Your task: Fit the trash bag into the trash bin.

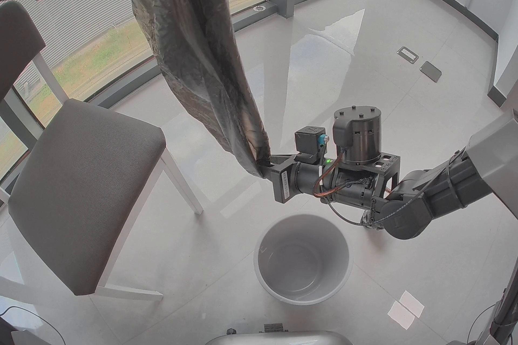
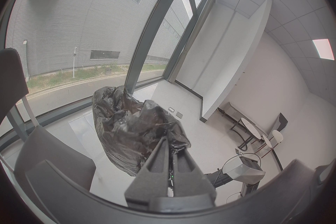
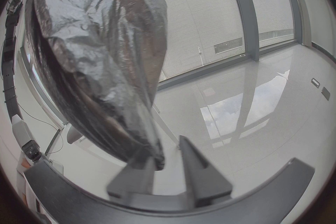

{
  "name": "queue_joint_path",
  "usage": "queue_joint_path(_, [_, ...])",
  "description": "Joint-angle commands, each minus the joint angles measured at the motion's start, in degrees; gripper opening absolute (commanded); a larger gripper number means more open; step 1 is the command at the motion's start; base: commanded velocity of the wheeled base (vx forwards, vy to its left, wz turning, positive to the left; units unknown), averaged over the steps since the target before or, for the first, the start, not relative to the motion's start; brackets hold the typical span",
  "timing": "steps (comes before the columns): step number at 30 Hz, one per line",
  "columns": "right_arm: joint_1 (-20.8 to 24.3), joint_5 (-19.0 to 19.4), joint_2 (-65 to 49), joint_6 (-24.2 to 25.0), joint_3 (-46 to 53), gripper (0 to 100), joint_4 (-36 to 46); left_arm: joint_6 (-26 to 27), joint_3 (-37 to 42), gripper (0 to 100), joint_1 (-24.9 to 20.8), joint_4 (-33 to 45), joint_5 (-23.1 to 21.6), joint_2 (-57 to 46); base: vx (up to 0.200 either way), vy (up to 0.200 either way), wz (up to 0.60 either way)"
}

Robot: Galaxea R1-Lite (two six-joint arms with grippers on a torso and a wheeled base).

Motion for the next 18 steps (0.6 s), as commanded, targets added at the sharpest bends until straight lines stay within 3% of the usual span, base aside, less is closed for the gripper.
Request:
queue_joint_path(1, [0.07, -0.09, -0.23, -0.02, 1.47, 0, 0.02, -0.15, 0.4, 0, 0.18, 0.03, 0.02, -0.19, 0.0, 0.0, 0.0])
queue_joint_path(9, [0.07, -0.97, -9.99, -0.11, 12.98, 0, -0.16, -0.15, 5.24, 0, 3.7, 1.78, 0.11, 0.16, 0.0, 0.0, 0.0])
queue_joint_path(18, [1.39, -0.97, -28.71, -0.37, 39.26, 0, 0.19, -0.33, 22.29, 0, 2.64, 6.53, 0.02, 0.07, 0.0, 0.0, 0.0])
